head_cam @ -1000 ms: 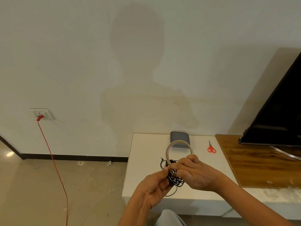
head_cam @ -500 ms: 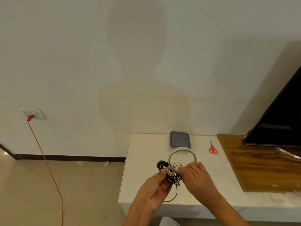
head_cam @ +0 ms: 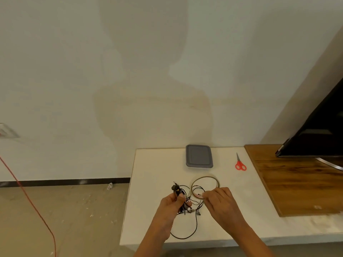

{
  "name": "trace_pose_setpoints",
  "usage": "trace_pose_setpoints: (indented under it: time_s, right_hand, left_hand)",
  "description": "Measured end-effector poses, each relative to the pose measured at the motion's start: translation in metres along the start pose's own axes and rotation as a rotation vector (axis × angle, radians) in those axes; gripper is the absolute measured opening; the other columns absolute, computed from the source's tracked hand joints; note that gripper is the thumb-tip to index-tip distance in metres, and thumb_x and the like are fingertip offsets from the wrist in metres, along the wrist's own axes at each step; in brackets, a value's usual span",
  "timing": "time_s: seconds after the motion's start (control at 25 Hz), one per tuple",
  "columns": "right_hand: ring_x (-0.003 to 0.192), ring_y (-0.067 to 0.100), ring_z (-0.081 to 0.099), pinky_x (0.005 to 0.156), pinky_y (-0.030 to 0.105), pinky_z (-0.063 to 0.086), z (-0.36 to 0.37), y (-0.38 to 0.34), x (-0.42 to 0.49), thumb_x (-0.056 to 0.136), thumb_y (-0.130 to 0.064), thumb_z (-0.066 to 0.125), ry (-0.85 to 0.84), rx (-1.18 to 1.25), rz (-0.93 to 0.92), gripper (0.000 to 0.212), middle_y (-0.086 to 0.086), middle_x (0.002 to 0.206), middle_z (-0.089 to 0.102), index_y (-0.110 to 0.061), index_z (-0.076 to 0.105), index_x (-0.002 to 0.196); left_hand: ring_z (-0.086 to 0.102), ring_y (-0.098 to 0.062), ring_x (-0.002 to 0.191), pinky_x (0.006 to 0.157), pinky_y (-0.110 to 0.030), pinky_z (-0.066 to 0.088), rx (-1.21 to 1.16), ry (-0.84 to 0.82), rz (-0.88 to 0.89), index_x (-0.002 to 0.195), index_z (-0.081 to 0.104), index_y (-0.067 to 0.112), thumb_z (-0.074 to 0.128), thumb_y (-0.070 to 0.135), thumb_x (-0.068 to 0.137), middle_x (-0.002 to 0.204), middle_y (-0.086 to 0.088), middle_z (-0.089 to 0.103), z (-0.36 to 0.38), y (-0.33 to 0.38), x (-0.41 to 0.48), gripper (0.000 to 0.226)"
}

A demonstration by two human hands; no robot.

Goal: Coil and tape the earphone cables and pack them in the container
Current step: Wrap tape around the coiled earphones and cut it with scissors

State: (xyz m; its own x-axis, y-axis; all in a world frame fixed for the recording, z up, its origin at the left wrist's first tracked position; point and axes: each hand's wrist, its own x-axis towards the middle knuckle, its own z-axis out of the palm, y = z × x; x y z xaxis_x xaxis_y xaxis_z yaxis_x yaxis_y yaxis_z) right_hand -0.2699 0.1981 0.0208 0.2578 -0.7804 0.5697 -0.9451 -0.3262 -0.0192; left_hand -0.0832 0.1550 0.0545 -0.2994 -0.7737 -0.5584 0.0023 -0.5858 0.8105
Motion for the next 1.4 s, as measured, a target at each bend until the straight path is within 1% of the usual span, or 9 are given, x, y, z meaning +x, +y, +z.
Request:
trace_pose_setpoints:
  time_s: [0.16,0.24,0.36,0.56,0.8,0.96,1.08,1.24,1.4]
  right_hand:
    - [0.059,0.010,0.061,0.060,0.021,0.049,0.044,0.030,-0.020,0.101,-0.034,0.028,-0.093,0.018,0.097,0.026,-0.004,0.067,0.067,-0.022,0.048,0.091]
    - [0.058,0.011,0.059,0.058,0.022,0.049,0.063,0.044,-0.037,0.097,-0.032,0.046,-0.175,0.084,0.238,0.012,-0.006,0.066,0.066,-0.025,0.047,0.087]
    - [0.063,0.014,0.055,0.058,0.025,0.049,0.087,0.058,-0.071,0.072,-0.015,0.081,-0.354,0.250,0.466,0.040,-0.009,0.070,0.064,-0.029,0.046,0.083]
    - [0.080,-0.002,0.064,0.071,0.018,0.053,0.098,0.077,-0.089,0.077,-0.008,0.076,-0.471,0.469,0.666,0.029,-0.014,0.081,0.068,-0.021,0.050,0.080]
    - [0.085,0.000,0.064,0.071,0.016,0.047,0.069,0.106,-0.065,0.062,-0.017,0.086,-0.629,0.854,0.865,0.029,-0.012,0.089,0.073,-0.022,0.067,0.083]
    - [0.106,0.019,0.062,0.088,0.036,0.051,0.094,0.158,-0.036,0.088,-0.011,0.064,-0.097,0.392,0.973,0.022,0.008,0.112,0.068,-0.012,0.064,0.110]
    - [0.132,0.035,0.043,0.106,0.047,0.038,0.125,0.197,-0.039,0.096,-0.015,0.049,-0.336,0.138,1.042,0.043,0.018,0.141,0.047,-0.006,0.043,0.137]
    - [0.088,0.037,0.066,0.075,0.042,0.055,0.125,0.189,-0.062,0.094,-0.017,0.055,-0.278,-0.063,1.041,0.025,0.021,0.098,0.069,-0.001,0.065,0.110]
    - [0.062,0.026,0.060,0.054,0.027,0.048,0.092,0.156,-0.090,0.085,-0.029,0.066,-0.317,-0.092,1.166,0.028,0.013,0.072,0.067,-0.005,0.061,0.099]
  left_hand:
    - [0.070,-0.005,0.069,0.066,-0.016,0.048,0.349,0.124,0.095,0.083,0.060,0.014,0.051,0.022,0.097,0.074,0.000,0.069,0.017,-0.018,0.047,0.019]
    - [0.070,-0.010,0.070,0.056,-0.010,0.044,0.436,0.200,0.138,0.070,0.054,0.019,0.054,0.019,0.095,0.066,0.003,0.066,0.027,-0.030,0.068,0.025]
    - [0.066,-0.005,0.057,0.047,-0.009,0.043,0.456,0.231,0.110,0.062,0.051,0.015,0.058,0.015,0.092,0.062,0.000,0.063,0.036,-0.048,0.094,0.030]
    - [0.071,-0.019,0.066,0.064,-0.031,0.054,0.463,0.250,-0.005,0.055,0.049,0.012,0.067,0.018,0.085,0.062,-0.008,0.065,0.047,-0.075,0.120,0.035]
    - [0.060,-0.018,0.060,0.058,-0.024,0.045,0.373,0.259,-0.059,0.069,0.066,0.002,0.071,0.019,0.082,0.065,-0.009,0.068,0.050,-0.087,0.128,0.022]
    - [0.056,-0.016,0.059,0.056,-0.022,0.042,0.272,0.266,-0.107,0.068,0.065,0.008,0.072,0.018,0.082,0.065,-0.006,0.065,0.050,-0.086,0.126,0.018]
    - [0.054,-0.017,0.060,0.055,-0.022,0.040,0.239,0.245,-0.125,0.069,0.067,0.004,0.071,0.017,0.082,0.066,-0.007,0.065,0.048,-0.085,0.123,0.019]
    - [0.049,-0.017,0.061,0.059,-0.026,0.037,0.230,0.230,-0.110,0.059,0.059,0.009,0.072,0.019,0.081,0.064,-0.008,0.060,0.043,-0.086,0.117,0.028]
    - [0.049,-0.015,0.060,0.058,-0.024,0.037,0.211,0.234,-0.103,0.055,0.057,0.012,0.071,0.017,0.082,0.059,-0.004,0.059,0.039,-0.087,0.109,0.031]
